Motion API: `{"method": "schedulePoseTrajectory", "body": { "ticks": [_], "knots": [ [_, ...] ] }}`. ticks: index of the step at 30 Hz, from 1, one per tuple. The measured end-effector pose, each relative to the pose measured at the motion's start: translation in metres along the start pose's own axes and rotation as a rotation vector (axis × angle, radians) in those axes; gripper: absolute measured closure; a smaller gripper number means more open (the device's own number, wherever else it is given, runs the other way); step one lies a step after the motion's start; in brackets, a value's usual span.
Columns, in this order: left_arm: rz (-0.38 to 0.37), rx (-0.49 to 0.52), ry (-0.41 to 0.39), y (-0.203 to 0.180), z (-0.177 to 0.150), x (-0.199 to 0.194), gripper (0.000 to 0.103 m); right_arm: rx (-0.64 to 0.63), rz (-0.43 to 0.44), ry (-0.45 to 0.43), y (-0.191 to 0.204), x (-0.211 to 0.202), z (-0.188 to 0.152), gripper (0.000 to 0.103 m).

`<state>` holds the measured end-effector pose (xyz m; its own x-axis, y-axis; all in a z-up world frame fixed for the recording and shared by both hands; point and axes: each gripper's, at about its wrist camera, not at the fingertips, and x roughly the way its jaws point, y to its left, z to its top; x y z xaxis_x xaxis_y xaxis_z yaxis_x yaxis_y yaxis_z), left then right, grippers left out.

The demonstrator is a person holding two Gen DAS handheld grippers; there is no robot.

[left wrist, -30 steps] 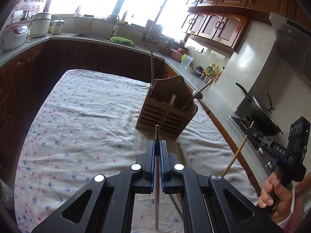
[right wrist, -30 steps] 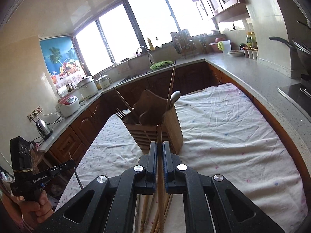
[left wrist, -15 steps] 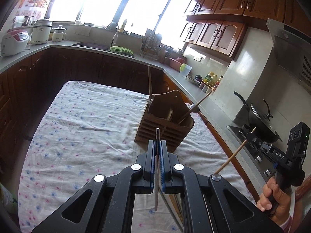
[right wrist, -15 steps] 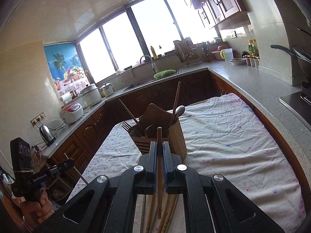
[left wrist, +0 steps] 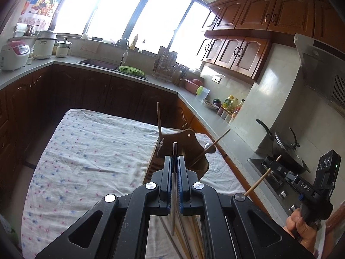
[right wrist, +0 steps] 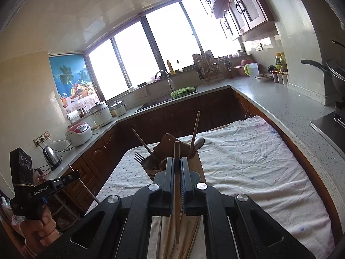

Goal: Organize utensils
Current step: 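Lift both chopsticks upright and carry them over the wooden holder, then lower both held chopsticks into the holder slots and open both tools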

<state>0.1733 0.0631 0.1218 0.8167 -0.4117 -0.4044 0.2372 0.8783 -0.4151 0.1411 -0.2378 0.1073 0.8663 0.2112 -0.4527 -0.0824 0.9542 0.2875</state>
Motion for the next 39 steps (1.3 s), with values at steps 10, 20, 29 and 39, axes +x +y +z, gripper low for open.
{"method": "schedulePoseTrajectory", "body": {
  "ticks": [10,20,29,39],
  "knots": [
    [0.019,0.039,-0.147,-0.01,0.055,0.02,0.101,-0.037,-0.019,-0.129,0.011,0.014,0.057,0.098],
    [0.043,0.025,-0.209,-0.012,0.073,0.093,0.1,-0.025,-0.046,-0.198,0.001,0.059,0.093,0.098],
    [0.092,-0.025,-0.155,0.003,0.059,0.167,0.1,-0.005,-0.033,-0.192,-0.006,0.087,0.081,0.097],
    [0.118,-0.008,-0.085,0.01,0.048,0.195,0.1,-0.021,-0.062,-0.24,-0.009,0.086,0.082,0.098]
  ]
}}
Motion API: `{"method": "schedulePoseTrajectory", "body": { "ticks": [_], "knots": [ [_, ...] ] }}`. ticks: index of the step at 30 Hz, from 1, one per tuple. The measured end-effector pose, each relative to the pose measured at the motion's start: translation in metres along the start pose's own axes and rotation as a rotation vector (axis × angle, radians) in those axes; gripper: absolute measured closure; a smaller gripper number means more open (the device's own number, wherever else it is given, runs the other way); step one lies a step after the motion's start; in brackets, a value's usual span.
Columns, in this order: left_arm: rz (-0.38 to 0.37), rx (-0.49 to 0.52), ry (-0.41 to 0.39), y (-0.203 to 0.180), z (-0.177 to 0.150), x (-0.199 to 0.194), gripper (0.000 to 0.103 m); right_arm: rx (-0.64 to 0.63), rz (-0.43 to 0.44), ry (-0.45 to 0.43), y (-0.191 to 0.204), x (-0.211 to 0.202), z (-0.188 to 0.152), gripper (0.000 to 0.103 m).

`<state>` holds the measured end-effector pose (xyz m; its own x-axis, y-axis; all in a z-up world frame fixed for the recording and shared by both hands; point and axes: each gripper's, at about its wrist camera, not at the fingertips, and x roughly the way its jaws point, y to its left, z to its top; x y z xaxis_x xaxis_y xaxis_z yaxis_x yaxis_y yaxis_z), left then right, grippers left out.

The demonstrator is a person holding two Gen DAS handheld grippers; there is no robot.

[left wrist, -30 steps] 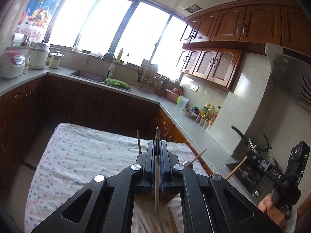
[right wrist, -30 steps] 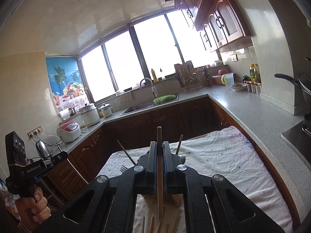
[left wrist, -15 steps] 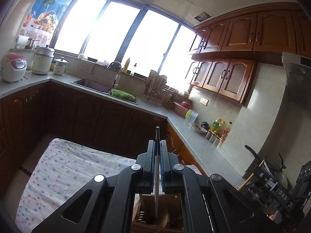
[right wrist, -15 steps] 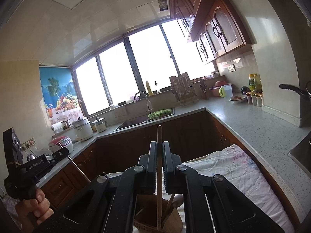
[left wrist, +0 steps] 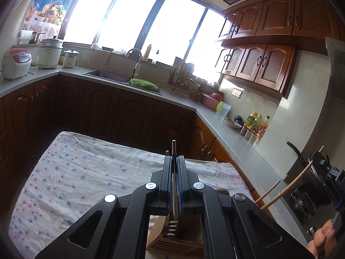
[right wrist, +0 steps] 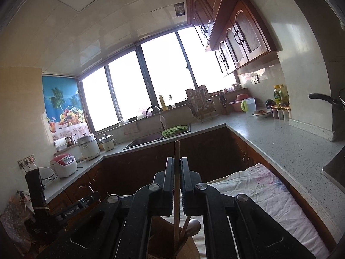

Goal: Organize utensils
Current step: 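Lower both held chopsticks into the holder slots and open both tools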

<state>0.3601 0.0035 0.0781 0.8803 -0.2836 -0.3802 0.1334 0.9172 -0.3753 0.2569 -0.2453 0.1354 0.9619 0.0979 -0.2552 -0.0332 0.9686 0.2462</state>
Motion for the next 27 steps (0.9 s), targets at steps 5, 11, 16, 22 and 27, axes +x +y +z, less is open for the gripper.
{"method": "schedulePoseTrajectory", "body": {
  "ticks": [5,11,16,22,27],
  "knots": [
    [-0.003,0.001,0.041,0.002,-0.005,0.006,0.1,-0.003,0.005,0.064,0.0,0.015,-0.015,0.098],
    [-0.006,0.02,0.065,-0.001,-0.005,0.007,0.099,-0.008,0.012,0.167,0.001,0.031,-0.045,0.098],
    [-0.004,0.027,0.072,-0.001,-0.004,0.007,0.099,0.002,0.011,0.225,-0.003,0.037,-0.06,0.097],
    [0.004,0.03,0.073,-0.002,-0.007,0.007,0.099,0.011,0.002,0.23,-0.006,0.036,-0.06,0.097],
    [0.005,0.015,0.091,-0.001,-0.008,0.007,0.097,0.023,0.002,0.235,-0.007,0.038,-0.06,0.092]
  ]
}}
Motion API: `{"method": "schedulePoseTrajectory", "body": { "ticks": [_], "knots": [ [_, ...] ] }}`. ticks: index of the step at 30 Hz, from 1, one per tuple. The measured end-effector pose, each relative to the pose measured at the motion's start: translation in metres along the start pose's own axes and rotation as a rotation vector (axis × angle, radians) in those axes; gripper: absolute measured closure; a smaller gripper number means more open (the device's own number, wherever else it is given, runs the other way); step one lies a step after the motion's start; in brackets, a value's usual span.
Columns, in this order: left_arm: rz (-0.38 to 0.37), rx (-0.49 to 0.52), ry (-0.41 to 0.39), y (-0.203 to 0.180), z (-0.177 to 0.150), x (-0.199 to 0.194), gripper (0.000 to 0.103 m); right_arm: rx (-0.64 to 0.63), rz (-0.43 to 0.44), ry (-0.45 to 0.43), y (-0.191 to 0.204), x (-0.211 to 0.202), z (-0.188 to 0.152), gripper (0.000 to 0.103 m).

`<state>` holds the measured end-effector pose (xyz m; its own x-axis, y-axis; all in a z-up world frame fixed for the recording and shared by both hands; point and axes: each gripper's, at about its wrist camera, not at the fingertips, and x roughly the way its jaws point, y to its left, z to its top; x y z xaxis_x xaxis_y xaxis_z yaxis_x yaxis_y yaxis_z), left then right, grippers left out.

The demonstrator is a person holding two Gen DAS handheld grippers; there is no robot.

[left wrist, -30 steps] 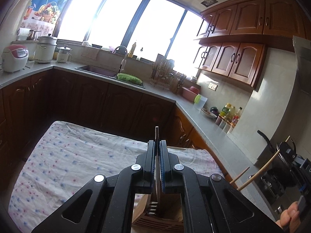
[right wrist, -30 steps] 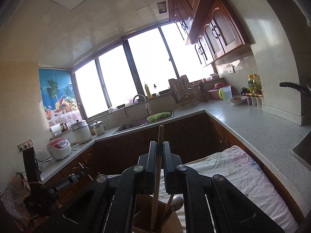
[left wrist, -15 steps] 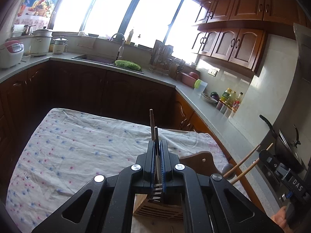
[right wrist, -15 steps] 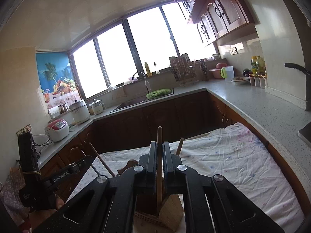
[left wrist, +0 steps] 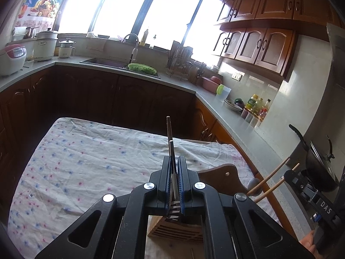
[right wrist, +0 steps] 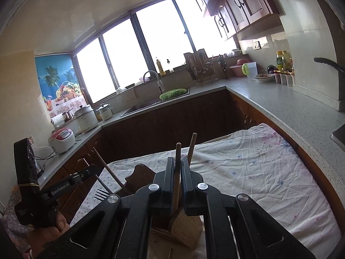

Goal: Organize utensils
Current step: 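Lower both held chopsticks into the holder slots and open both tools, then move both open tools back down to the chopsticks on the cloth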

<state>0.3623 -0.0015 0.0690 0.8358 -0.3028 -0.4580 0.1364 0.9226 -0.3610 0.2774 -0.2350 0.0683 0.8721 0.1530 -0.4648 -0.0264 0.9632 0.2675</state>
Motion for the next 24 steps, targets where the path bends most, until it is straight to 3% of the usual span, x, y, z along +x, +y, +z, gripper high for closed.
{"method": "schedulePoseTrajectory", "body": {
  "ticks": [3,5,6,7,8,10,12,24],
  "knots": [
    [-0.002,-0.013,-0.011,0.0,0.0,-0.008,0.082,0.018,0.006,-0.002,-0.003,-0.003,0.0,0.089],
    [-0.004,-0.016,-0.025,-0.001,-0.001,-0.017,0.067,0.029,0.009,-0.013,-0.005,-0.008,0.001,0.078],
    [-0.004,-0.018,-0.031,0.0,-0.003,-0.021,0.063,0.034,0.014,-0.022,-0.006,-0.012,0.001,0.061],
    [0.003,-0.021,-0.036,0.0,-0.003,-0.027,0.051,0.039,0.015,-0.032,-0.007,-0.016,0.001,0.046],
    [0.011,-0.025,-0.044,0.0,-0.006,-0.033,0.039,0.044,0.013,-0.045,-0.008,-0.021,0.001,0.039],
    [0.023,-0.04,-0.068,0.002,-0.011,-0.047,0.025,0.057,0.011,-0.066,-0.01,-0.031,0.0,0.012],
    [0.024,-0.057,-0.081,0.005,-0.02,-0.061,0.02,0.068,0.006,-0.09,-0.012,-0.042,-0.004,0.0],
    [0.058,-0.097,0.0,0.019,-0.091,-0.123,0.016,0.14,0.014,-0.003,-0.03,-0.079,-0.061,0.0]
  ]
}}
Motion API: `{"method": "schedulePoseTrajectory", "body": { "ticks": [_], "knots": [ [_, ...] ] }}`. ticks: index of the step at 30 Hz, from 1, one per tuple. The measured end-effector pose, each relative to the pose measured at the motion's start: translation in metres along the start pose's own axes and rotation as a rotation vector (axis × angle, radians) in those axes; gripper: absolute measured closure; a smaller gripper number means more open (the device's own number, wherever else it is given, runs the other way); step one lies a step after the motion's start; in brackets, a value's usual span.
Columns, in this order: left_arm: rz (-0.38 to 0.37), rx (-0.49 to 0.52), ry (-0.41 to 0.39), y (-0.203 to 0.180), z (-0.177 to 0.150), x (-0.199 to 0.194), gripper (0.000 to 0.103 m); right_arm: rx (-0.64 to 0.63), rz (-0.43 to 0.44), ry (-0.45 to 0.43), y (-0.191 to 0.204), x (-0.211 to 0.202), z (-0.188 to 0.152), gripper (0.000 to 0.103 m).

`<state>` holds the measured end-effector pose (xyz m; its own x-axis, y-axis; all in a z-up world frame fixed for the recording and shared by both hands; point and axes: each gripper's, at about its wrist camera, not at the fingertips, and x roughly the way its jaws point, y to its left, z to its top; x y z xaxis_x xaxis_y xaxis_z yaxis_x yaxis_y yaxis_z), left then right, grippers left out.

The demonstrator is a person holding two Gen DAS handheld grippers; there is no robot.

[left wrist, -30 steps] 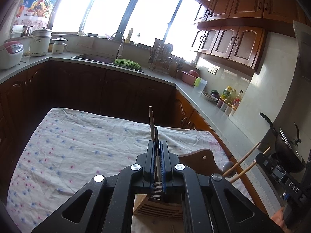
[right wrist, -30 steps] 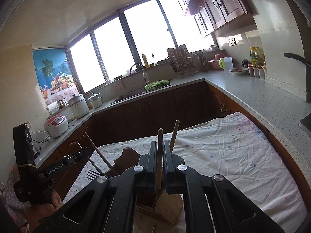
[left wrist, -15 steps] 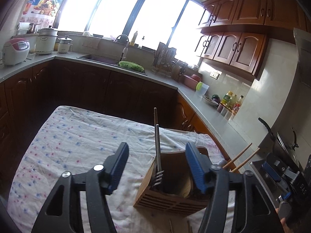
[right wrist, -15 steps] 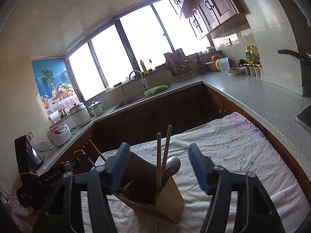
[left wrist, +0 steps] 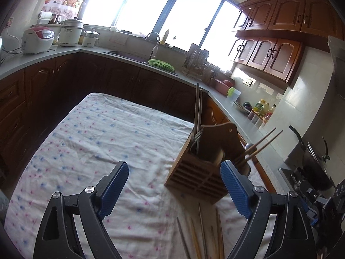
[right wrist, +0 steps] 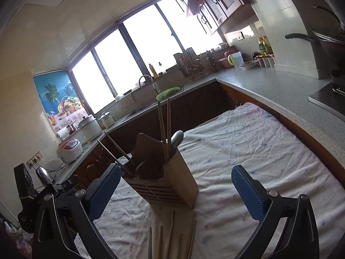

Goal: Organize utensils
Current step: 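Move both open tools back down to the chopsticks on the cloth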

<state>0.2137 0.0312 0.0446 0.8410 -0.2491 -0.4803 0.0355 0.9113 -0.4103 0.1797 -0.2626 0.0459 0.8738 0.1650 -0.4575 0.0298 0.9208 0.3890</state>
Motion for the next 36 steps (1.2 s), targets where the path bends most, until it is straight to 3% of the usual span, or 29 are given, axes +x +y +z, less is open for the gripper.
{"method": "schedulePoseTrajectory", "body": {
  "ticks": [15,32,36],
  "knots": [
    [0.051,-0.005,0.125,0.005,-0.042,-0.032,0.016,-0.011,-0.026,0.114,-0.008,-0.026,-0.062,0.0],
    [0.09,0.027,0.259,0.001,-0.07,0.002,0.016,-0.017,-0.066,0.245,-0.021,-0.01,-0.105,0.001],
    [0.087,0.038,0.282,0.0,-0.074,0.009,0.016,-0.025,-0.073,0.281,-0.024,-0.002,-0.108,0.01]
  ]
}}
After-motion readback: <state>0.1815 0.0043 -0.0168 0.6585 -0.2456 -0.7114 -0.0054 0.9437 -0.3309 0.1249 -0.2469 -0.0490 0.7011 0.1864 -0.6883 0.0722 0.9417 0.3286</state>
